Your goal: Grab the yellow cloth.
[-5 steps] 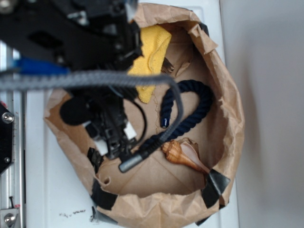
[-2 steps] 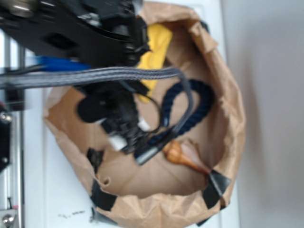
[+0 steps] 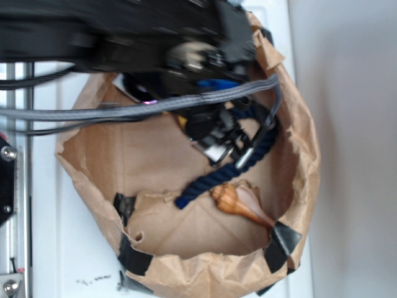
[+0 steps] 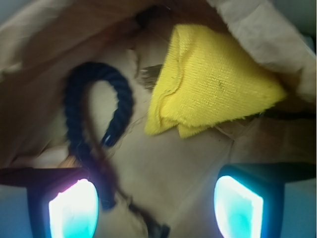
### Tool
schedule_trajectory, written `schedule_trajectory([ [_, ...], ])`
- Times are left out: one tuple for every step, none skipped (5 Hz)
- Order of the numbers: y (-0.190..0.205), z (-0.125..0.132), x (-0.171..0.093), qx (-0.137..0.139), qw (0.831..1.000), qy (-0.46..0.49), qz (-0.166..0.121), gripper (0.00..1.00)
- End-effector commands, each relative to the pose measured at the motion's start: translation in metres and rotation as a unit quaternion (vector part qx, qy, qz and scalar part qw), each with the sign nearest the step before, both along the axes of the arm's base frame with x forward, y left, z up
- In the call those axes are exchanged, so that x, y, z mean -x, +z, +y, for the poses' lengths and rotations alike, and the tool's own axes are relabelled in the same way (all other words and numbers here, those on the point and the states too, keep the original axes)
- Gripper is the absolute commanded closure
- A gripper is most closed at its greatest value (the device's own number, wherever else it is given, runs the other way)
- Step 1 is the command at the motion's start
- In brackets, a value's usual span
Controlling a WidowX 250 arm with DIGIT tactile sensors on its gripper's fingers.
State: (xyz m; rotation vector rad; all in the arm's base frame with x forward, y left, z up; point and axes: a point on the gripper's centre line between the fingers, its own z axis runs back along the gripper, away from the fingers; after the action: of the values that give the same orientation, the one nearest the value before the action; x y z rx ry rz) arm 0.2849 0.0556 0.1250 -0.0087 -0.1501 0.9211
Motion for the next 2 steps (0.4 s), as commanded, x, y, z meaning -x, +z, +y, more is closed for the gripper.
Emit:
schedule_trajectory([
  [-0.018, 0.039, 0.006, -0.035, 0.998, 0.057, 0.0, 0.0],
  [-0.024, 0.052, 0.015, -0.054, 0.994, 0.09, -0.004, 0.0],
])
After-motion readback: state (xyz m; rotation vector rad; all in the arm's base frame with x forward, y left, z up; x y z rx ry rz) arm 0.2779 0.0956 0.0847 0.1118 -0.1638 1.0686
